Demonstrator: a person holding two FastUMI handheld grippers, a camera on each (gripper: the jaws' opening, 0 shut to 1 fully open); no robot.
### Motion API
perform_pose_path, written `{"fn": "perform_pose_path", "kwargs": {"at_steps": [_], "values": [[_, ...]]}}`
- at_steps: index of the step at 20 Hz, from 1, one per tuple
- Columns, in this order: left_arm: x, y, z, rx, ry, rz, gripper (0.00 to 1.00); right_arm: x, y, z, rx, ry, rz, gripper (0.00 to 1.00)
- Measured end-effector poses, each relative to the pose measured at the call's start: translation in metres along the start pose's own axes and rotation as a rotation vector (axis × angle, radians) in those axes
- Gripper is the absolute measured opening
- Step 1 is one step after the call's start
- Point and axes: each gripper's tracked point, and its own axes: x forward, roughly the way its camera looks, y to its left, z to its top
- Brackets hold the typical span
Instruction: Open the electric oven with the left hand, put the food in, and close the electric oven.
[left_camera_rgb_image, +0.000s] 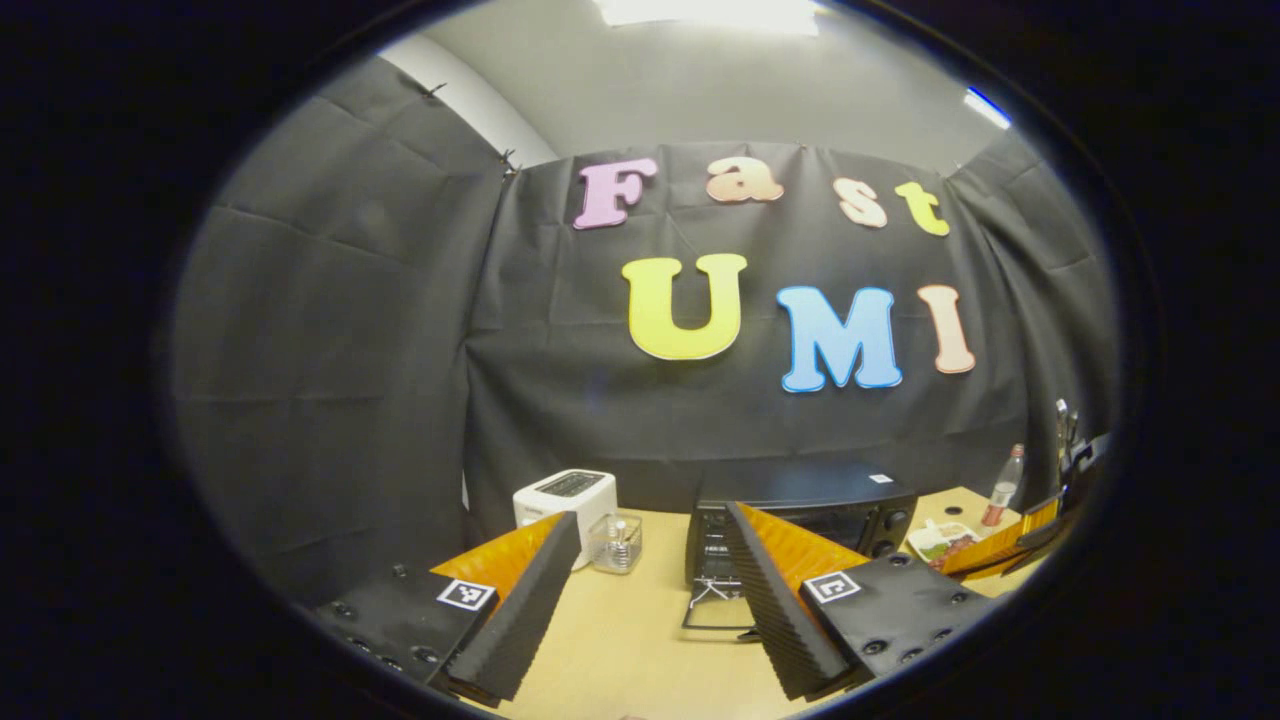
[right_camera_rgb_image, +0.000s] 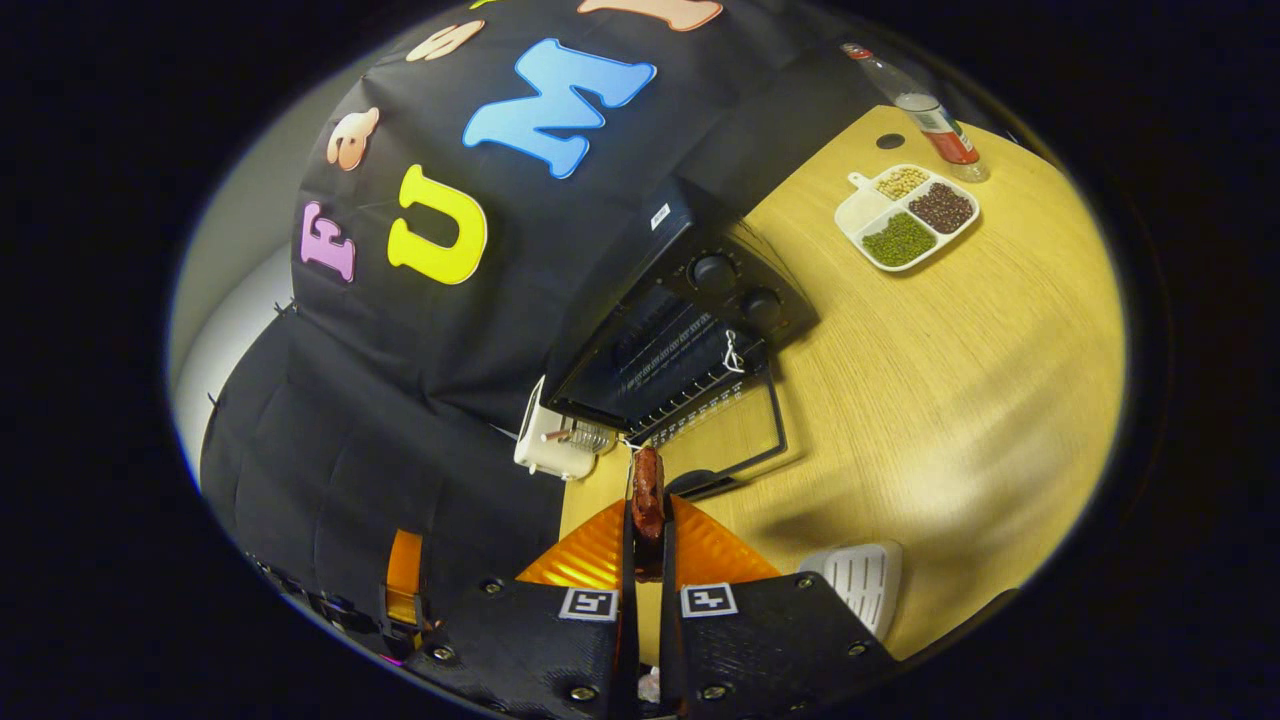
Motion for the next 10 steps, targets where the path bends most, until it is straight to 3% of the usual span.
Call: {"fn": "perform_pose_path", "kwargs": {"at_steps": [2,6,9,10], "values": [[0.006,0.011,-0.002,0.006,0.002,0.002,0.96,0.018,0.005,0.01,0.003,-0.036,0.006,0.09],[0.015,0.029,-0.009,0.037,0.014,0.003,1.0,0.056,0.01,0.028,-0.014,-0.11,-0.003,0.08],[0.017,0.043,-0.014,0.033,0.031,0.014,0.96,0.083,0.017,0.036,-0.026,-0.15,0.005,0.09],[0.018,0.046,-0.015,0.029,0.037,0.017,1.0,0.093,0.019,0.039,-0.03,-0.164,0.009,0.09]]}}
